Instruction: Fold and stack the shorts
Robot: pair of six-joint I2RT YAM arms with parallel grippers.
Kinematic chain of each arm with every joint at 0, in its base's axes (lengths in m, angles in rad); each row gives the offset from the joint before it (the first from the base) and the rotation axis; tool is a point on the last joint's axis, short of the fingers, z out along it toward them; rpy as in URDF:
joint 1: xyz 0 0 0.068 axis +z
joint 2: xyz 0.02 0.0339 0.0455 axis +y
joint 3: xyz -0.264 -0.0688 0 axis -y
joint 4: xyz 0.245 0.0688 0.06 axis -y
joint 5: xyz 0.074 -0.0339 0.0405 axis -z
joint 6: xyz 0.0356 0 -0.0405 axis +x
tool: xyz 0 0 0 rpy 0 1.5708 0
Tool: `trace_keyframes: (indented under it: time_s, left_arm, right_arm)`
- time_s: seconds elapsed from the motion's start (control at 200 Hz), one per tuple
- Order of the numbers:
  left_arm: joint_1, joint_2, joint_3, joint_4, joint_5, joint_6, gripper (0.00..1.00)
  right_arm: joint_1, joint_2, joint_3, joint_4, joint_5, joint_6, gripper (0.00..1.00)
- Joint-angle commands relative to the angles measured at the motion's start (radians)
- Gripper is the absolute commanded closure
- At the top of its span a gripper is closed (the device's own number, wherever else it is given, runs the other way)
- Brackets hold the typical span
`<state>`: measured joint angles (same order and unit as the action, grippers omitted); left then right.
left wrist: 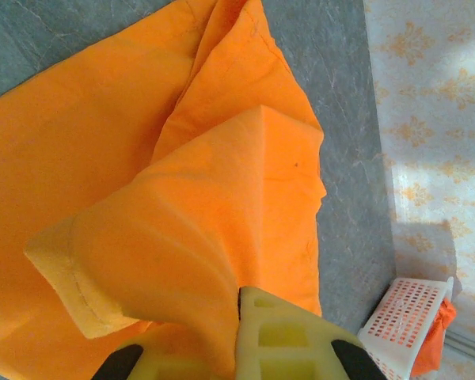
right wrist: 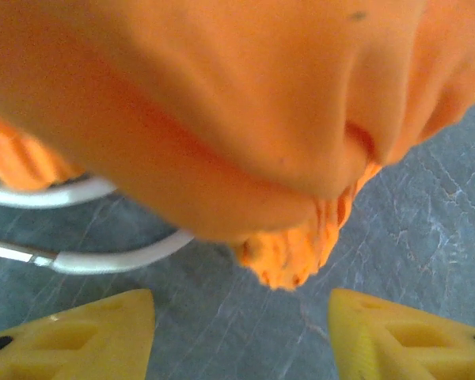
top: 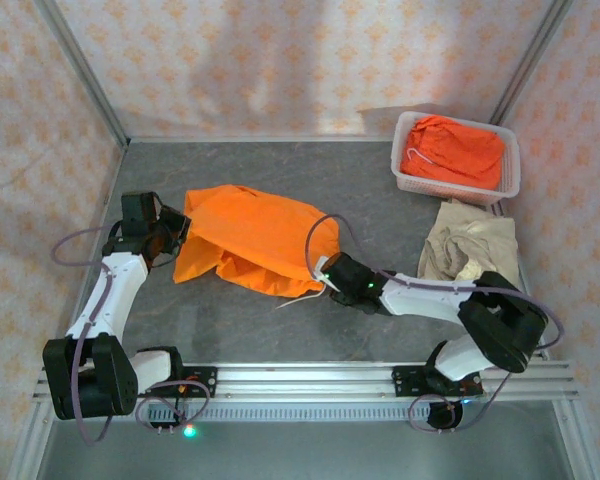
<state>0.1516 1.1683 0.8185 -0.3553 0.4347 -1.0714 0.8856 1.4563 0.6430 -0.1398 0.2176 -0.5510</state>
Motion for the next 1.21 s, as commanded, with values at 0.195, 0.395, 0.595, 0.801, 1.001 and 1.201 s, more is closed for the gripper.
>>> trace_keyframes:
  time_s: [0.195, 0.395, 0.595, 0.801, 1.001, 1.201]
  left_arm:
    - [0.008, 0.021, 0.004, -0.013, -0.008, 0.031, 1.0]
    - [0.009, 0.021, 0.066, -0.056, -0.026, 0.066, 1.0]
    - [0.009, 0.027, 0.258, -0.173, -0.086, 0.15, 1.0]
    - [0.009, 0.045, 0.502, -0.279, -0.127, 0.235, 1.0]
    - [0.008, 0.087, 0.765, -0.375, -0.152, 0.32, 1.0]
    - [0.009, 0.12, 1.009, -0.43, -0.184, 0.39, 1.0]
  right_arm:
    - [0.005, 0.006, -0.013, 0.182, 0.11, -0.014, 0.9]
    - [0.004, -0.093, 0.001, 0.179, 0.155, -0.052, 1.0]
    - [-0.017, -0.247, 0.103, 0.07, 0.169, -0.123, 1.0]
    - [-0.027, -0.343, 0.262, -0.044, 0.157, -0.204, 1.0]
    - [-0.027, -0.364, 0.454, -0.164, 0.125, -0.226, 1.0]
    - [-0.025, -0.391, 0.604, -0.248, 0.033, -0.208, 1.0]
